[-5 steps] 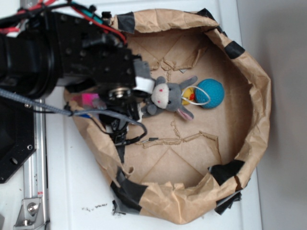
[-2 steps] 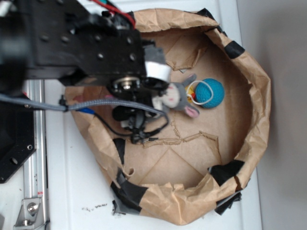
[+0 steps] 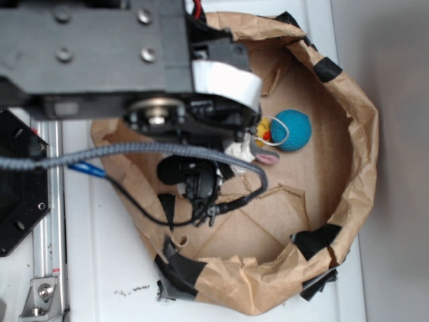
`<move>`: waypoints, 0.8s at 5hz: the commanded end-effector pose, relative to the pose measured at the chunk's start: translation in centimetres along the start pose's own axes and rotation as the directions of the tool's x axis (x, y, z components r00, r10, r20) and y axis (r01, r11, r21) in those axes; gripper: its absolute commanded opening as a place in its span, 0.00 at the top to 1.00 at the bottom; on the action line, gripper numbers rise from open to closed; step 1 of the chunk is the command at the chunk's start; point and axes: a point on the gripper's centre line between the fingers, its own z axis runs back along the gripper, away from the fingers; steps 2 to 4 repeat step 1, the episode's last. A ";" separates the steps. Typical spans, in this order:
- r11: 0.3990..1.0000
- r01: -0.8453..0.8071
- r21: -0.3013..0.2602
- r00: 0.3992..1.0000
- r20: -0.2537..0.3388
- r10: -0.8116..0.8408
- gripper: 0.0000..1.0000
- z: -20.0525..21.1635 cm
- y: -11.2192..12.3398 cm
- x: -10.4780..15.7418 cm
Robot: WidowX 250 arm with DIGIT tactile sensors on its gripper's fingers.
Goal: Grab the white paper.
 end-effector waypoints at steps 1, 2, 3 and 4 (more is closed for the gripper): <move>1.000 -0.027 -0.002 0.998 0.058 0.027 1.00 1.5 -0.3 0.4; 1.000 -0.027 -0.002 0.998 0.058 0.027 1.00 1.5 -0.3 0.4; 1.000 -0.027 -0.002 0.998 0.058 0.027 1.00 1.5 -0.3 0.4; 1.000 -0.027 -0.002 0.998 0.058 0.027 1.00 1.5 -0.3 0.4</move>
